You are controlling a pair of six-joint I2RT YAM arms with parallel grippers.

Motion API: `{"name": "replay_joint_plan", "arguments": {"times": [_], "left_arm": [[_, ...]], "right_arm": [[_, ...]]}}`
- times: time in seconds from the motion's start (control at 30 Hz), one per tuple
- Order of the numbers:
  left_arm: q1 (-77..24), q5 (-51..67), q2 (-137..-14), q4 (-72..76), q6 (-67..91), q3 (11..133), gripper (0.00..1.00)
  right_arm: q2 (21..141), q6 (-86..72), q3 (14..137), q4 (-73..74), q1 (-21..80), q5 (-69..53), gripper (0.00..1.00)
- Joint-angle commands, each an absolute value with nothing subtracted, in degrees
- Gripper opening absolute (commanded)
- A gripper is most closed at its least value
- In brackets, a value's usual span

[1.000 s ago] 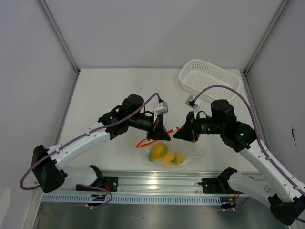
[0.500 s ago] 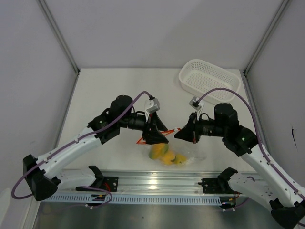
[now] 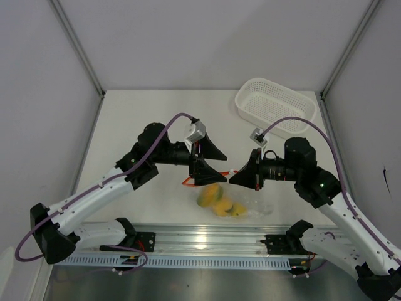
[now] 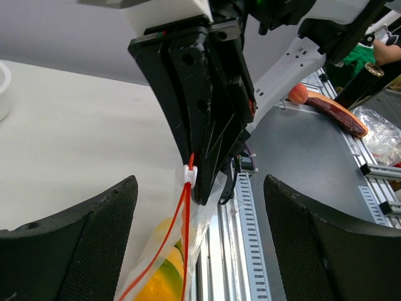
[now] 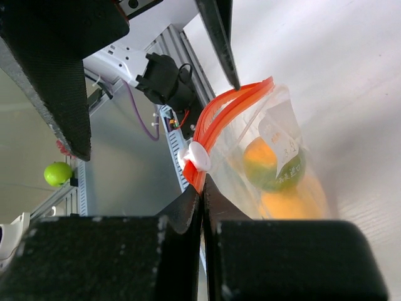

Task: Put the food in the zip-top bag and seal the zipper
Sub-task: Zip the zipper food storage bag at the center of the board.

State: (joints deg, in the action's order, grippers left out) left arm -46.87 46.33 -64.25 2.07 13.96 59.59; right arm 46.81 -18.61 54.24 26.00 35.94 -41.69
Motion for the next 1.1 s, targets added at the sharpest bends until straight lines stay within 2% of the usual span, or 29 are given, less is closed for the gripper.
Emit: {"name": "replay_joint_plan", "arguments": {"times": [0.0, 0.17, 0.3, 0.5, 0.83, 0.97, 1.0, 1.07], "left_arm": [[-47.8, 48.8, -65.1, 7.9, 12.7, 60.1, 0.82], [-48.0, 51.1, -66.6, 10.6, 12.7, 59.0, 0.78], [-48.3, 52.2, -67.0, 12.2, 12.3, 58.0, 0.56], [-48.3, 52.3, -67.9, 11.5, 12.0, 58.2, 0.47], [-48.3, 53.4, -68.6, 10.7, 12.5, 57.8, 0.37], [-48.3, 52.7, -69.3, 8.1, 12.2, 58.5, 0.27], [-48.2, 52.0, -69.3, 7.5, 12.2, 58.8, 0.20], [-48.2, 51.6, -69.4, 7.1, 12.2, 59.2, 0.16]], "right_arm": [[46.8, -19.2, 54.9, 22.9, 36.3, -44.3, 0.00], [47.0, -19.6, 54.9, 22.4, 36.3, -44.8, 0.00], [47.2, -19.8, 54.9, 22.2, 36.3, -44.9, 0.00], [47.5, -20.0, 54.6, 21.9, 36.3, -44.7, 0.00], [47.5, -20.4, 55.2, 21.4, 36.3, -43.5, 0.00], [47.3, -20.7, 55.4, 21.0, 36.3, -43.1, 0.00], [47.3, -20.7, 55.7, 21.4, 36.3, -42.9, 0.00], [47.0, -20.5, 56.7, 21.7, 36.4, -43.2, 0.00]]}}
